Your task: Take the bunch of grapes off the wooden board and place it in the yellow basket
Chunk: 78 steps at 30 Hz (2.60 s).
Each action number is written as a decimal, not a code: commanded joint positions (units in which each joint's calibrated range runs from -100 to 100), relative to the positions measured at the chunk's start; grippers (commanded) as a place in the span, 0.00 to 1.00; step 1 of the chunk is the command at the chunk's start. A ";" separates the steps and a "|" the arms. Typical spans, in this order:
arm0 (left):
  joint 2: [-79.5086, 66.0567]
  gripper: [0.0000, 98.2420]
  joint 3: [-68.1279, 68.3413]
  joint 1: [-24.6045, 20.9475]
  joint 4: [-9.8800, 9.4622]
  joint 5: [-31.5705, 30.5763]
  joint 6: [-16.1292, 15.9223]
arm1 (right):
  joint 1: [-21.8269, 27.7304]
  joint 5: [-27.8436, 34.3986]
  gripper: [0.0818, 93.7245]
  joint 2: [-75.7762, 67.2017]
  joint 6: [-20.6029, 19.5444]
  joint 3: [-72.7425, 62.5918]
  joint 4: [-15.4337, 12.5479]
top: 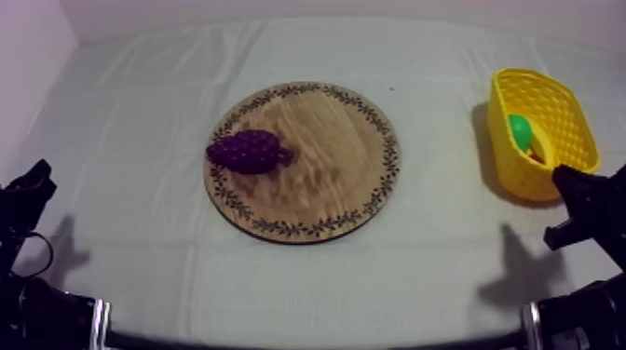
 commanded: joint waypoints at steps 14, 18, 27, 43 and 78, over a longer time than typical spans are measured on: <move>0.02 0.00 -0.04 0.02 0.01 0.00 -0.01 | -5.28 -0.06 0.00 -0.05 0.46 0.00 -0.01; 0.02 0.00 -0.04 0.02 0.01 0.00 0.00 | -9.14 0.25 0.00 -0.05 -2.39 0.06 0.20; 0.02 0.00 -0.04 0.02 0.01 0.00 -0.01 | -14.03 -0.41 0.01 2.00 -5.87 -1.06 0.31; 0.02 0.00 -0.04 0.02 0.01 0.00 -0.01 | -16.52 2.68 0.01 34.35 -7.10 -36.10 4.81; 0.02 0.00 -0.04 0.02 0.01 0.00 -0.01 | -32.74 49.99 0.01 101.07 14.96 -112.48 7.60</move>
